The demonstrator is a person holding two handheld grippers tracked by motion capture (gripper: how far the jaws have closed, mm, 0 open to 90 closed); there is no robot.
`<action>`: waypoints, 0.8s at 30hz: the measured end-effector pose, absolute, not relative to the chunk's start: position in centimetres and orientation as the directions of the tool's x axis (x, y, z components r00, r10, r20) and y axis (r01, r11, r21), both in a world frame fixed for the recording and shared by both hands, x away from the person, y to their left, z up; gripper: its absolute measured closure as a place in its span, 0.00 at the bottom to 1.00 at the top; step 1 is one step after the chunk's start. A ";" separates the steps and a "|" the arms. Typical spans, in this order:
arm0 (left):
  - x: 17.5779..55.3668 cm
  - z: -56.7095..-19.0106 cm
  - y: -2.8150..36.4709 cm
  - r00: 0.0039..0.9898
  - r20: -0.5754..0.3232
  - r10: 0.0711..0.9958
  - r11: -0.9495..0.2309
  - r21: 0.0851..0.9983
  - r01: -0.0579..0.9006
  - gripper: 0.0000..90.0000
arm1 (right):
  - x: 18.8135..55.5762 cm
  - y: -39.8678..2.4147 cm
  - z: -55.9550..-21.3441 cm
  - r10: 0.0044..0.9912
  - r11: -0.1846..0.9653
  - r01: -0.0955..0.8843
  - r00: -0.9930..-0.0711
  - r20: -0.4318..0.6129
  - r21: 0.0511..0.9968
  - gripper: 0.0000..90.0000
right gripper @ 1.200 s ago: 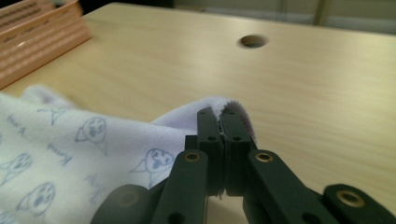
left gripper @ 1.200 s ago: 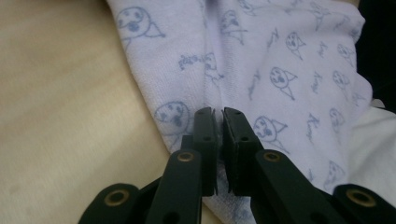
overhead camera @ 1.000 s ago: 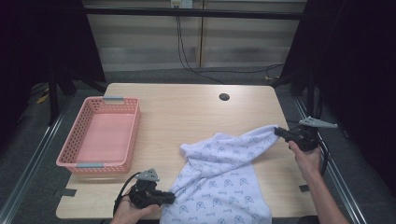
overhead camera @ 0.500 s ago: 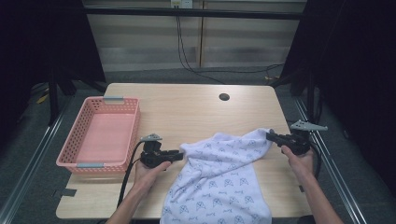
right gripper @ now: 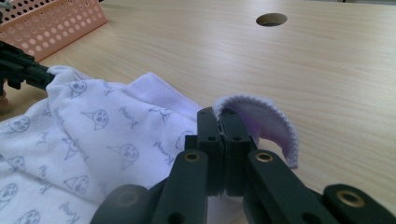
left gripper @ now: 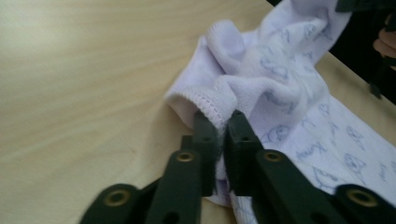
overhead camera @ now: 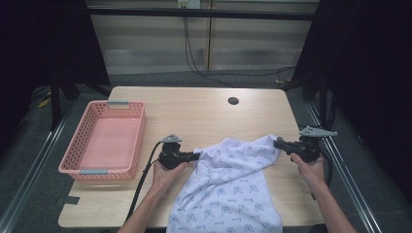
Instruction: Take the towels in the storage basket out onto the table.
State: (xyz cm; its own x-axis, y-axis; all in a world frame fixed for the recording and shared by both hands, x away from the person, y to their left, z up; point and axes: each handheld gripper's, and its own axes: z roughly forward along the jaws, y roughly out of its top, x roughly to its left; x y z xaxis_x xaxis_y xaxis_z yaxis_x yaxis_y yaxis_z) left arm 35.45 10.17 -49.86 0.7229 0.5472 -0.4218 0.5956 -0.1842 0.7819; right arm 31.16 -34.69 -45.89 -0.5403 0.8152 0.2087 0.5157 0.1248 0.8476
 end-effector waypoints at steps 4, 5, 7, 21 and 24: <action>35.3 -46.8 11.8 0.751 -0.398 0.527 -0.155 0.824 0.545 0.97 | 30.9 -35.4 -44.9 0.819 0.096 0.495 -0.532 0.214 0.863 0.99; 35.3 -44.7 12.6 0.767 -0.359 0.533 -0.153 0.850 0.504 0.97 | 30.8 -35.7 -44.2 0.820 0.082 0.473 -0.533 0.211 0.877 0.99; 35.2 -43.5 13.0 0.776 -0.332 0.536 -0.152 0.866 0.476 0.97 | 30.7 -35.8 -43.7 0.822 0.073 0.462 -0.529 0.208 0.884 0.99; 29.5 -39.1 16.9 0.851 -0.218 0.479 -0.244 0.898 0.367 0.97 | 28.3 -36.5 -39.4 0.816 0.044 0.352 -0.552 0.170 0.935 0.99; 27.2 -41.6 16.8 0.857 -0.261 0.444 -0.290 0.863 0.413 0.97 | 27.1 -36.0 -40.9 0.800 0.078 0.396 -0.572 0.179 0.915 0.99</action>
